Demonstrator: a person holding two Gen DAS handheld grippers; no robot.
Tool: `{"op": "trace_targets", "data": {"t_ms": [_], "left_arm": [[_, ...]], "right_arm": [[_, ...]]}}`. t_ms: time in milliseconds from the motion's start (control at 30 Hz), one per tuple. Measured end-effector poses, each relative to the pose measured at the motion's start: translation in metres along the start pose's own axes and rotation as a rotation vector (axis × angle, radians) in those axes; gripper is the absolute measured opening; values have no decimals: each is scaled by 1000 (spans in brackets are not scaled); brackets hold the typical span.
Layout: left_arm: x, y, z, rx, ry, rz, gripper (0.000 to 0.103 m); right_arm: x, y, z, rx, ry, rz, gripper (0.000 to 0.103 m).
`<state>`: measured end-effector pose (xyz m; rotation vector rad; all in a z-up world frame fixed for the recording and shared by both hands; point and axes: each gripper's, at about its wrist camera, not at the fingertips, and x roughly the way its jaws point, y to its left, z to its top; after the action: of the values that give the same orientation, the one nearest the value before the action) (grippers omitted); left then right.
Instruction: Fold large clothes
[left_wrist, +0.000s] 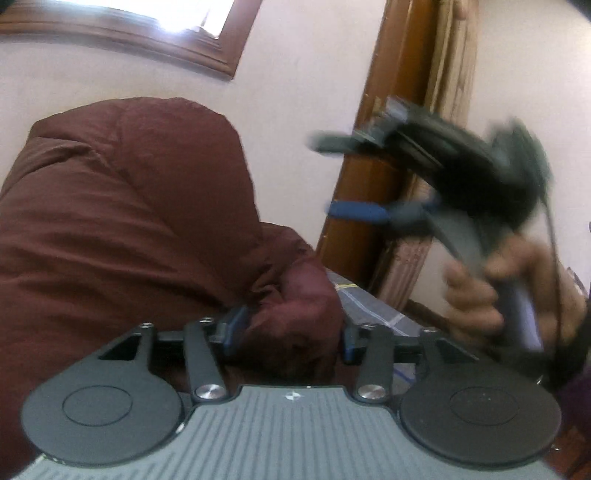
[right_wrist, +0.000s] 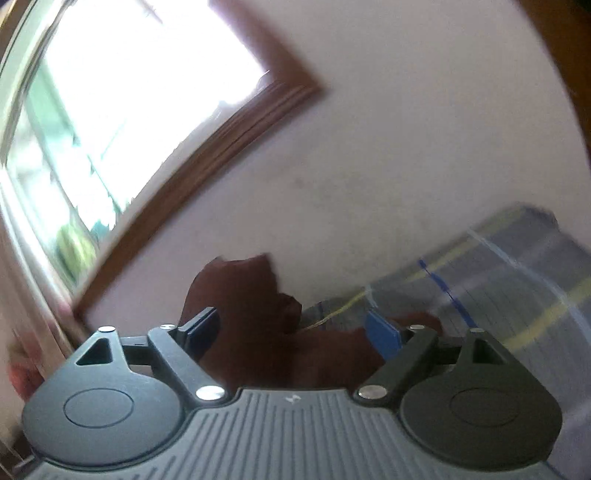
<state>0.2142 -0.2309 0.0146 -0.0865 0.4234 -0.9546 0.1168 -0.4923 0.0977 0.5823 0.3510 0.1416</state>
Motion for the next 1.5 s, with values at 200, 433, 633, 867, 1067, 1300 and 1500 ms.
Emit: {"op": "trace_targets", "data": {"t_ms": [200,433,633,867,1067,1300,1500], "left_arm": [[6,-4,3,33,8,-4,67],[-69,8,23,-3,-125,10,91],[-80,63,39,3,-156,227,88],[-35,93,26,-75,-45,236,75],[-36,71,17,-40,-44,213,89],[-33,68,14,-42,-53,228,93],[-50,61,31,-29,-70,199,91]], "right_arm": [[90,52,5,-192,201,15,69],[75,69,-11,-346,212,-55,24],[47,50,-20,-301,189,-90,17],[4,8,-25,-54,120,-120,12],[-41,-6,-40,118,78,-78,100],[50,30,-63,15,241,-25,86],[60,56,-36,-247,144,-47,30]]}}
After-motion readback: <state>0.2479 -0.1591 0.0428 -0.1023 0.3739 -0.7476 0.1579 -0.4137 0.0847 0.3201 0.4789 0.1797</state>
